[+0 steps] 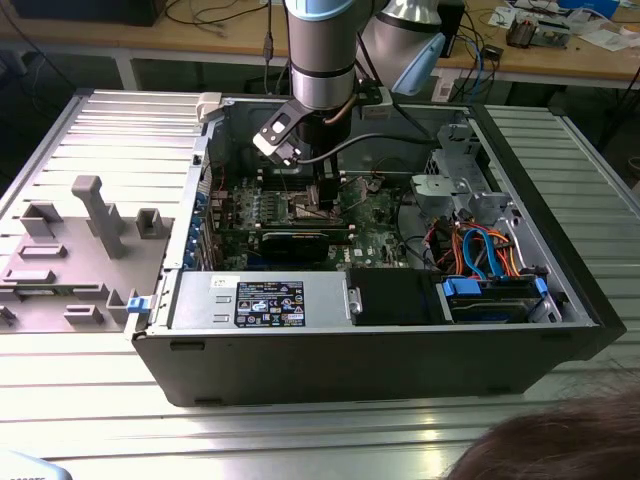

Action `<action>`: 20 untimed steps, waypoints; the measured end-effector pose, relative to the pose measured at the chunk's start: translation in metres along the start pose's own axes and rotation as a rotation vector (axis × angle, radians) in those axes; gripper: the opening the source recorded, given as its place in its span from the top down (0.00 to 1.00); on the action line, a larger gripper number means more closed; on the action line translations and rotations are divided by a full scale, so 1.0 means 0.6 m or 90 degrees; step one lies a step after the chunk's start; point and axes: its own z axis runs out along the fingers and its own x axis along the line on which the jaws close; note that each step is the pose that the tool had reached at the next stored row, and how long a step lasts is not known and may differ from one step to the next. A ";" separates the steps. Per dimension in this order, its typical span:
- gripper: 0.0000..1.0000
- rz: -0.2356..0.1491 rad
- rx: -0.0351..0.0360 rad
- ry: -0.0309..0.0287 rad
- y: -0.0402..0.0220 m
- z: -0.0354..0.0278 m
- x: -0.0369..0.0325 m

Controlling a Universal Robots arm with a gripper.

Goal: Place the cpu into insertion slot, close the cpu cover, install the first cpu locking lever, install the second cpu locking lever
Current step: 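Place the cpu into insertion slot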

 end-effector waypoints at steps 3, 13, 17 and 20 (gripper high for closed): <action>0.45 0.001 0.0000 -0.0002 0.000 0.000 0.000; 0.45 0.005 -0.0001 -0.0005 0.000 0.000 0.000; 0.45 0.006 -0.0001 -0.0006 0.000 0.000 0.000; 0.45 0.007 -0.0001 -0.0006 0.000 0.000 0.000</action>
